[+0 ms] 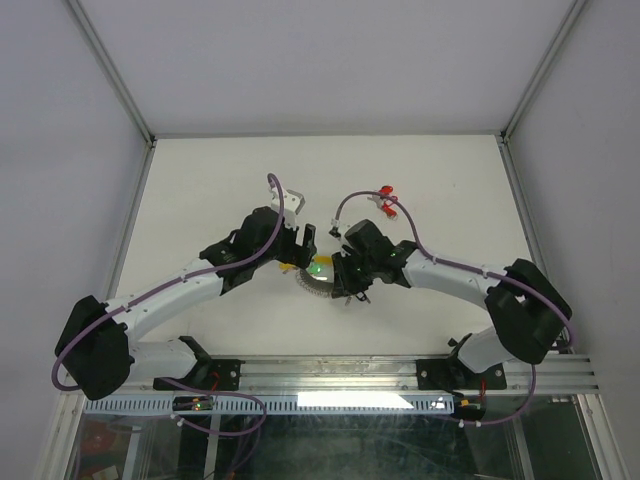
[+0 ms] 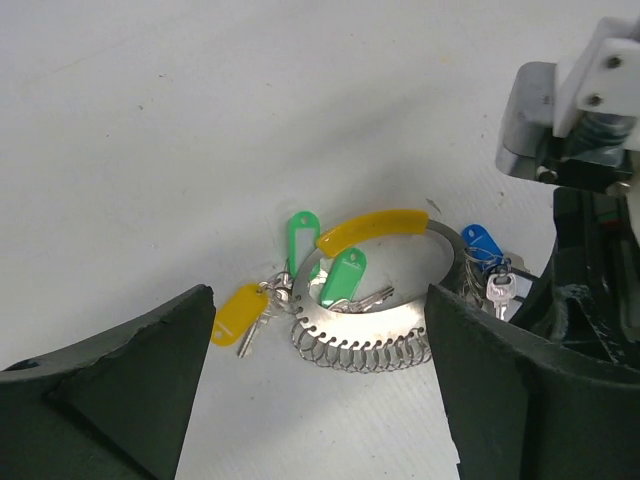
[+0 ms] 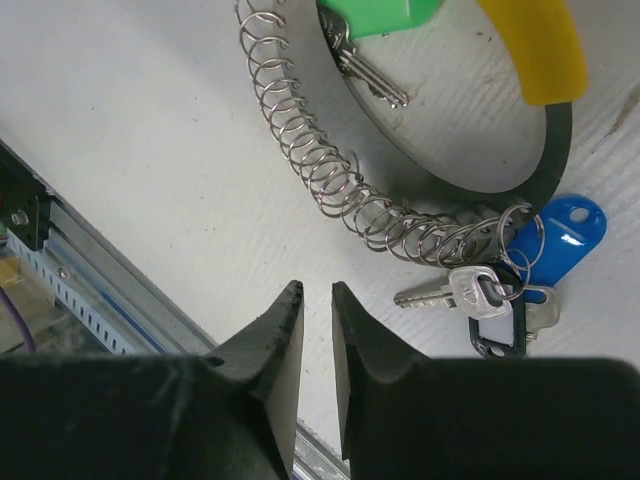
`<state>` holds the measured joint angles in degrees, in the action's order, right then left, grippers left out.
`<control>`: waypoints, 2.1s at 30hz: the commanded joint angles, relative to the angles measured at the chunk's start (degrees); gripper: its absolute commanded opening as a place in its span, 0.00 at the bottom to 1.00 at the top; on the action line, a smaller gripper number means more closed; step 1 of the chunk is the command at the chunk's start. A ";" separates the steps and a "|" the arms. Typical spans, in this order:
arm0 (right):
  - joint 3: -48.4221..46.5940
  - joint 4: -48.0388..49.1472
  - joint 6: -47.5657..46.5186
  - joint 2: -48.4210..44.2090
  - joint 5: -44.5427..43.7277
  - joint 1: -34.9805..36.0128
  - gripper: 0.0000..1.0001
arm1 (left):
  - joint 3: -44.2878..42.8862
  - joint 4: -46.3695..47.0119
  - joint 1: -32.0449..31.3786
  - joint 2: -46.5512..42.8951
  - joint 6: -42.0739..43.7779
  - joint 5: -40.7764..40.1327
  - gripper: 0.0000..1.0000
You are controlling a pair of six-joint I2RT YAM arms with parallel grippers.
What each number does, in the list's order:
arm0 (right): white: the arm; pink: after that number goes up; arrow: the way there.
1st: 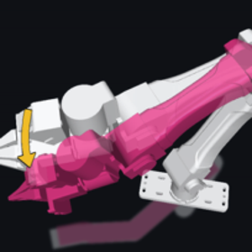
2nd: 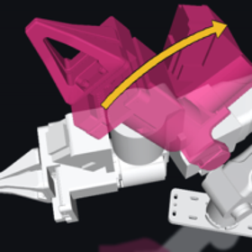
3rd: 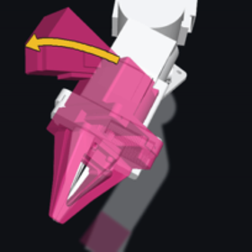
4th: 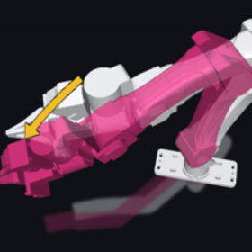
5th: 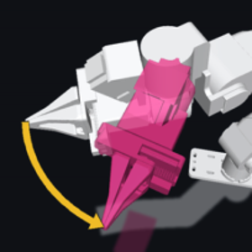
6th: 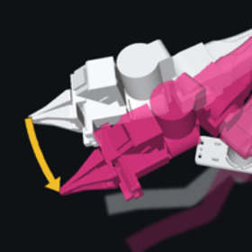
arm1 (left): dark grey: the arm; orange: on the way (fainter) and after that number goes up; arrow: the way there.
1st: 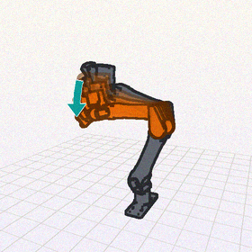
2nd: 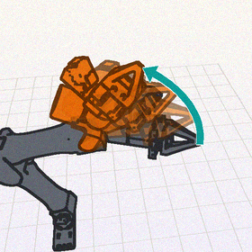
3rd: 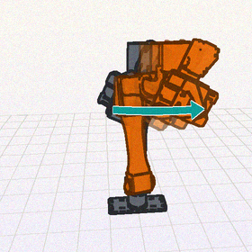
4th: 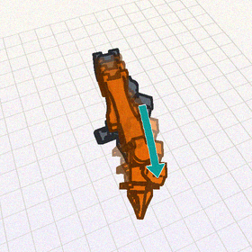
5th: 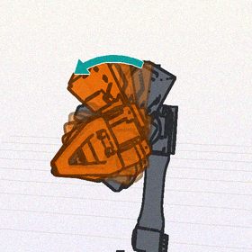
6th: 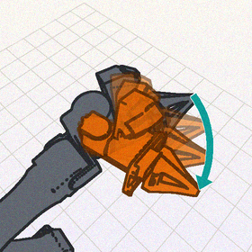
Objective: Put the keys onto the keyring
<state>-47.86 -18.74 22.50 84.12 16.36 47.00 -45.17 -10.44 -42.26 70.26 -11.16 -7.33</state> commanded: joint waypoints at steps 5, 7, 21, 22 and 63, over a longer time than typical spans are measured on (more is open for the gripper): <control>-0.78 1.94 2.92 4.82 -5.15 0.11 0.13 | -1.86 2.63 0.53 -0.91 -0.83 2.35 0.84; -1.93 -0.32 2.26 6.68 -8.09 0.11 0.11 | -2.08 2.41 0.56 -0.93 -0.72 2.38 0.84; -1.40 -8.29 0.42 5.02 -17.52 0.10 0.10 | -2.12 2.31 0.64 -0.17 -0.70 3.05 0.84; -1.52 -8.88 0.25 5.03 -18.49 0.11 0.10 | -2.10 2.31 0.66 -0.26 -0.59 3.03 0.84; 12.47 6.70 4.86 -21.11 -6.11 -18.74 0.25 | 1.75 11.68 -13.55 14.01 31.57 9.98 0.92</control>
<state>-36.14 -12.73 24.64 67.26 11.57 31.40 -43.16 -0.34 -55.81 82.37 12.34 -0.32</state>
